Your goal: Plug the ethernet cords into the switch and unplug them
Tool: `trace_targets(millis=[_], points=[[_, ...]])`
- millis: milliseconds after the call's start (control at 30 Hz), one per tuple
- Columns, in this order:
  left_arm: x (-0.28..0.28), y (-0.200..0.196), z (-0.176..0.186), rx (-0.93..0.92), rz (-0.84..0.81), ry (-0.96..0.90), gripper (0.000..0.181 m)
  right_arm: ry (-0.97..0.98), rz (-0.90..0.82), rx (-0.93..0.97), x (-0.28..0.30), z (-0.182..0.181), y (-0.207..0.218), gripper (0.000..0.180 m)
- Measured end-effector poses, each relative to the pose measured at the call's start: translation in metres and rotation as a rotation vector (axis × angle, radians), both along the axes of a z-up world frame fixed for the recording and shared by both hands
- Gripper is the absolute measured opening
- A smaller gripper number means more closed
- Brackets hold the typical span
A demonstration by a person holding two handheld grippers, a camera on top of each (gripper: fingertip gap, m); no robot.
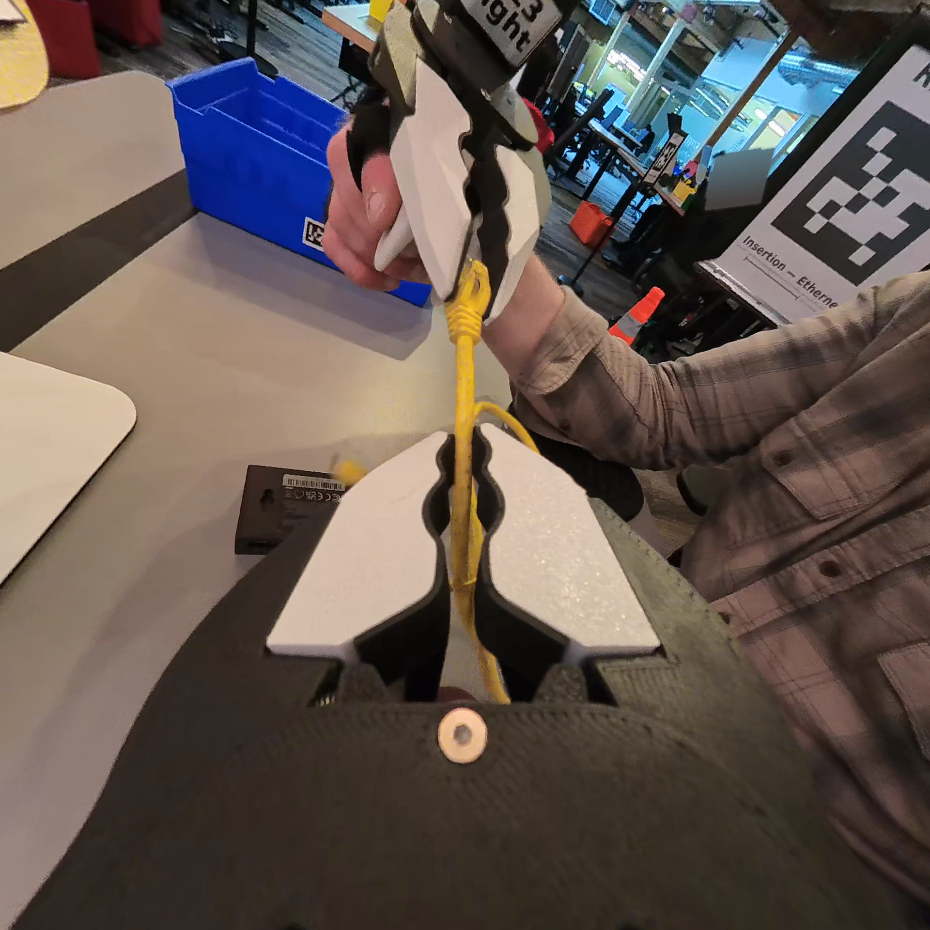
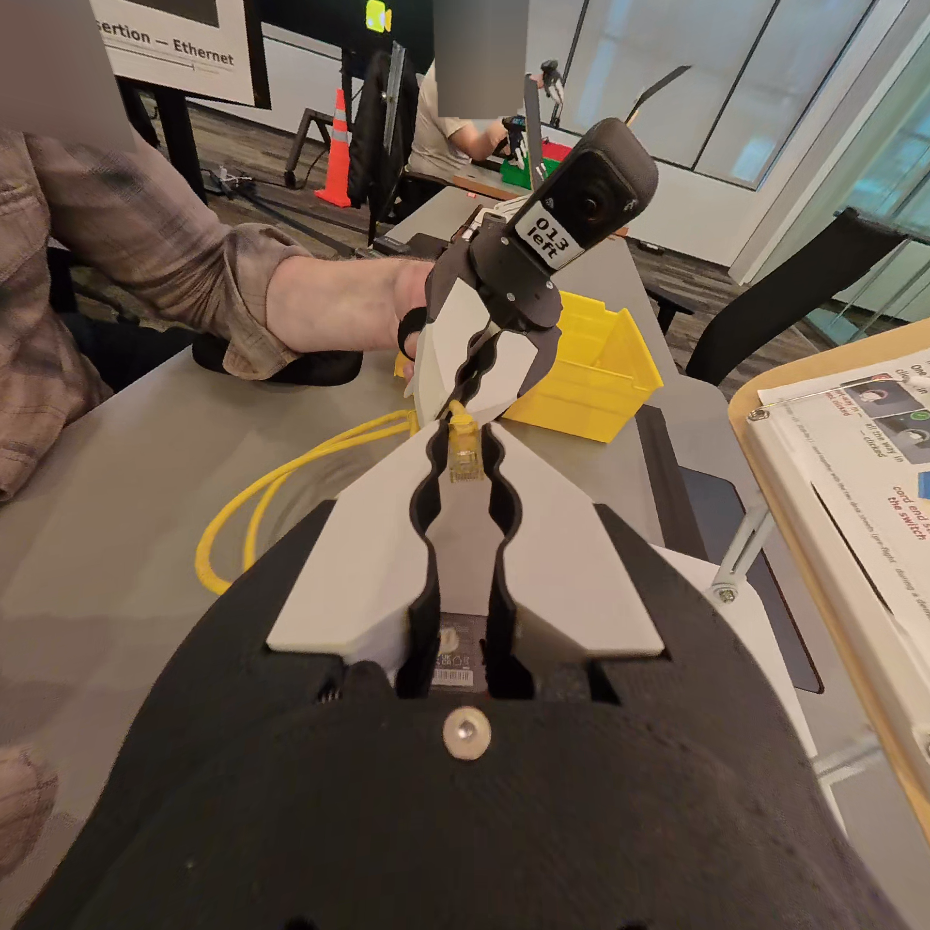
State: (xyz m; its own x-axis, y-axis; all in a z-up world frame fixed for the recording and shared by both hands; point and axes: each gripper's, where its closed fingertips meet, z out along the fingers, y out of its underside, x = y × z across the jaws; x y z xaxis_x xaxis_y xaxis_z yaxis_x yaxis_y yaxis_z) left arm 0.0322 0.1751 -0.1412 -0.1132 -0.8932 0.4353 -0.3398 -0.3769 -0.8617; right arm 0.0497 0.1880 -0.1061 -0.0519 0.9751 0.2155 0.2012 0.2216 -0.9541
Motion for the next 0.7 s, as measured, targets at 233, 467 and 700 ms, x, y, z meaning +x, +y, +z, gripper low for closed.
trace_targets(millis=[233, 467, 700], points=[[-0.001, 0.001, 0.0, 0.039, 0.001, -0.011, 0.006, 0.017, 0.031, -0.059, -0.002, 0.001, -0.001, 0.011], [0.006, 0.009, 0.009, 0.281, 0.105, -0.016, 0.026, 0.063, 0.044, -0.134, -0.008, -0.001, 0.004, 0.01], [0.01, 0.016, 0.024, 0.603, 0.238, -0.009, 0.014, 0.168, 0.107, -0.205, -0.02, 0.008, 0.002, 0.01]])
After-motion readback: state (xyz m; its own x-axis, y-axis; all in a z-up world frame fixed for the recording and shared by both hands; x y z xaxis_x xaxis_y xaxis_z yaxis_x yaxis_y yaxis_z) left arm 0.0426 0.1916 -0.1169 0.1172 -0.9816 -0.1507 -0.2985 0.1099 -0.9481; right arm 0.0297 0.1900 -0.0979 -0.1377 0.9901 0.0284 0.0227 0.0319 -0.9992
